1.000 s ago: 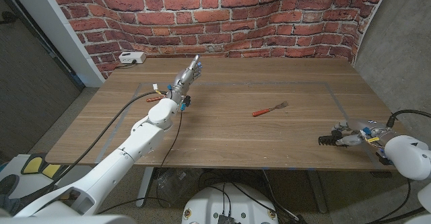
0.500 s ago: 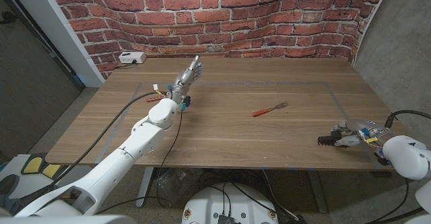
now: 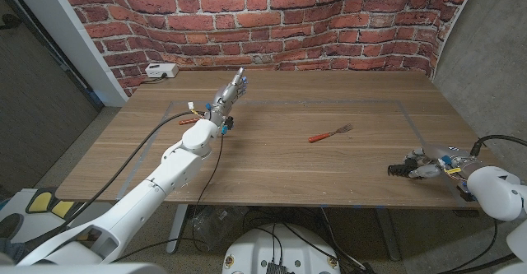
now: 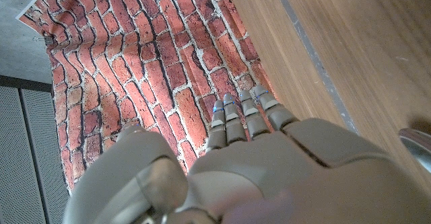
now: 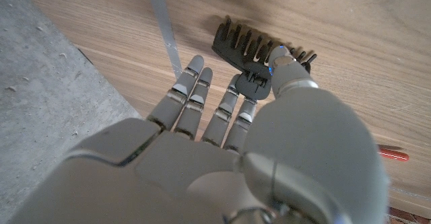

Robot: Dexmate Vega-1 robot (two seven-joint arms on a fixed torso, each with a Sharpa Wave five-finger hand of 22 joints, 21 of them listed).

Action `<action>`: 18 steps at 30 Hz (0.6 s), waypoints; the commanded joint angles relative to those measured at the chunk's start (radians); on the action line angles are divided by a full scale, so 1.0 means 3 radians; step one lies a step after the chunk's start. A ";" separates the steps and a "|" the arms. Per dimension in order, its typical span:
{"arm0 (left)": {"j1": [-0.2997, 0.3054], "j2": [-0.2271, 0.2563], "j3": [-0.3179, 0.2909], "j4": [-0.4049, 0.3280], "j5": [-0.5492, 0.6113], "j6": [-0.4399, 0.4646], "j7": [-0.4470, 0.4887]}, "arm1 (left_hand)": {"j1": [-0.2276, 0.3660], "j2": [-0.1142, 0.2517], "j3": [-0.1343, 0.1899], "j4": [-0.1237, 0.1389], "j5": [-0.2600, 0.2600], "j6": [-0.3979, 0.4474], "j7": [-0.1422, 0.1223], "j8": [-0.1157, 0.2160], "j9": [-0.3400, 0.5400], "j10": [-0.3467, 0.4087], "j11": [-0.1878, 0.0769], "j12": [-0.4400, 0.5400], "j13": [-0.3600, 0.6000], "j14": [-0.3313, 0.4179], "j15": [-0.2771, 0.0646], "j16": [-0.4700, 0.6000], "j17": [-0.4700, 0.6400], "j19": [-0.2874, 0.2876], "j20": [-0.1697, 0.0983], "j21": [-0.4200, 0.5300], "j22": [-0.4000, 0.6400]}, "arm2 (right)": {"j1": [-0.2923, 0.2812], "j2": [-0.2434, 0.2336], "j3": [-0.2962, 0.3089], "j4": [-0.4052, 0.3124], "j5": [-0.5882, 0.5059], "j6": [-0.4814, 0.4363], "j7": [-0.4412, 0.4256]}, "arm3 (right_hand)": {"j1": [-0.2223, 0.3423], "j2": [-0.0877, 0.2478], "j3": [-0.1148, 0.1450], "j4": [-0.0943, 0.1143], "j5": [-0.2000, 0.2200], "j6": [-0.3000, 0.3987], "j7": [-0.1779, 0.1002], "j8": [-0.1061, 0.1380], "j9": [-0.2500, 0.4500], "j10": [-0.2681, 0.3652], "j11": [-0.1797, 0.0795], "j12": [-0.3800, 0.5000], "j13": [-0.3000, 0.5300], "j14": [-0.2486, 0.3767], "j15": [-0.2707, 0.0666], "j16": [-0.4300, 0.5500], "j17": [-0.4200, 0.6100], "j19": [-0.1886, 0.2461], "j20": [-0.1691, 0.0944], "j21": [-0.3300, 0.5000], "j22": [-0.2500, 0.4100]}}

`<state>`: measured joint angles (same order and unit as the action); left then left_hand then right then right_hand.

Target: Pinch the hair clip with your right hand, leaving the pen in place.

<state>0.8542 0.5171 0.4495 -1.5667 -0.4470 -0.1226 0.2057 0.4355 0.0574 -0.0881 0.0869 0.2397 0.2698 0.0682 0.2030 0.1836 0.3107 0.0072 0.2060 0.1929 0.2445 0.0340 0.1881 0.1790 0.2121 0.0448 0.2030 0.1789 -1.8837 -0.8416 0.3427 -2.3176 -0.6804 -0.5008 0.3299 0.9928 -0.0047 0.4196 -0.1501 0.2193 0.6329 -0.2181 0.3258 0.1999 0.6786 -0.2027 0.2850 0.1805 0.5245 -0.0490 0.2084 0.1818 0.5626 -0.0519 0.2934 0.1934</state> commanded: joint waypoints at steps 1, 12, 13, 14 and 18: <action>-0.0014 -0.0007 0.0006 0.0025 -0.0017 0.0013 -0.0015 | 0.0012 0.0027 -0.0022 0.0005 -0.0017 0.0038 -0.0003 -0.0005 0.0017 0.0035 0.0006 0.0000 0.0011 -0.0010 -0.0005 0.0000 0.0015 -0.0003 0.0014 0.0000 0.0008 | -0.0017 0.0011 -0.0008 -0.0011 -0.0009 0.0035 -0.0099 | 0.0003 0.0059 0.0030 0.0004 -0.0012 0.0049 -0.0008 0.0029 -0.0003 0.0053 -0.0007 0.0021 0.0008 0.0060 -0.0207 0.0029 0.0005 0.0059 -0.0117 0.0029 0.0009; -0.0023 -0.0024 0.0010 0.0074 -0.0030 -0.0025 -0.0038 | 0.0014 0.0030 -0.0028 0.0006 -0.0019 0.0045 -0.0005 -0.0003 0.0018 0.0034 0.0012 -0.0002 0.0011 -0.0005 -0.0003 0.0002 0.0015 -0.0003 0.0016 0.0001 0.0008 | -0.0030 0.0053 0.0049 -0.0094 -0.0047 0.0064 -0.0125 | 0.0025 0.0130 0.0043 0.0013 -0.0031 0.0101 -0.0014 0.0030 -0.0003 0.0128 -0.0011 0.0025 0.0007 0.0131 -0.0240 0.0030 0.0017 0.0072 -0.0131 0.0041 0.0016; -0.0026 -0.0025 0.0011 0.0079 -0.0030 -0.0028 -0.0041 | 0.0014 0.0031 -0.0028 0.0006 -0.0019 0.0046 -0.0006 -0.0003 0.0018 0.0034 0.0011 -0.0001 0.0011 -0.0005 -0.0003 0.0002 0.0015 -0.0002 0.0015 0.0001 0.0008 | -0.0033 0.0058 0.0057 -0.0102 -0.0052 0.0073 -0.0127 | 0.0028 0.0133 0.0041 0.0012 -0.0035 0.0107 -0.0013 0.0031 -0.0003 0.0132 -0.0012 0.0024 0.0007 0.0141 -0.0245 0.0033 0.0019 0.0079 -0.0131 0.0044 0.0016; -0.0029 -0.0026 0.0011 0.0085 -0.0032 -0.0031 -0.0045 | 0.0014 0.0031 -0.0029 0.0007 -0.0020 0.0047 -0.0007 -0.0002 0.0018 0.0034 0.0013 -0.0002 0.0011 -0.0005 -0.0003 0.0003 0.0015 -0.0002 0.0015 0.0001 0.0008 | -0.0031 0.0062 0.0058 -0.0117 -0.0066 0.0068 -0.0125 | 0.0028 0.0134 0.0037 0.0013 -0.0038 0.0112 -0.0013 0.0032 -0.0003 0.0135 -0.0012 0.0024 0.0006 0.0145 -0.0249 0.0034 0.0020 0.0078 -0.0132 0.0044 0.0017; -0.0043 -0.0037 0.0017 0.0107 -0.0035 -0.0040 -0.0057 | 0.0015 0.0032 -0.0030 0.0007 -0.0020 0.0047 -0.0007 -0.0003 0.0018 0.0030 0.0008 -0.0004 0.0011 -0.0004 -0.0007 0.0003 0.0015 -0.0003 0.0016 0.0001 0.0008 | -0.0038 0.0089 0.0078 -0.0170 -0.0104 0.0095 -0.0131 | 0.0032 0.0144 0.0029 0.0013 -0.0048 0.0130 -0.0013 0.0034 -0.0003 0.0149 -0.0012 0.0023 0.0006 0.0158 -0.0247 0.0037 0.0025 0.0085 -0.0135 0.0048 0.0019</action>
<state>0.8487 0.5123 0.4516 -1.5495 -0.4545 -0.1239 0.1961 0.4405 0.0627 -0.0910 0.0898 0.2397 0.2736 0.0644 0.2030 0.1836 0.3107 0.0072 0.2060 0.1929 0.2445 0.0340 0.1881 0.1790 0.2121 0.0447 0.2030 0.1789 -1.8908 -0.8290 0.3515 -2.3392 -0.6900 -0.4860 0.2986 1.0050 0.0187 0.4251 -0.1446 0.2068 0.6593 -0.2229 0.3281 0.1998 0.7021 -0.1976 0.2893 0.1787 0.5653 -0.0520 0.2160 0.1841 0.5839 -0.0520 0.3012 0.1939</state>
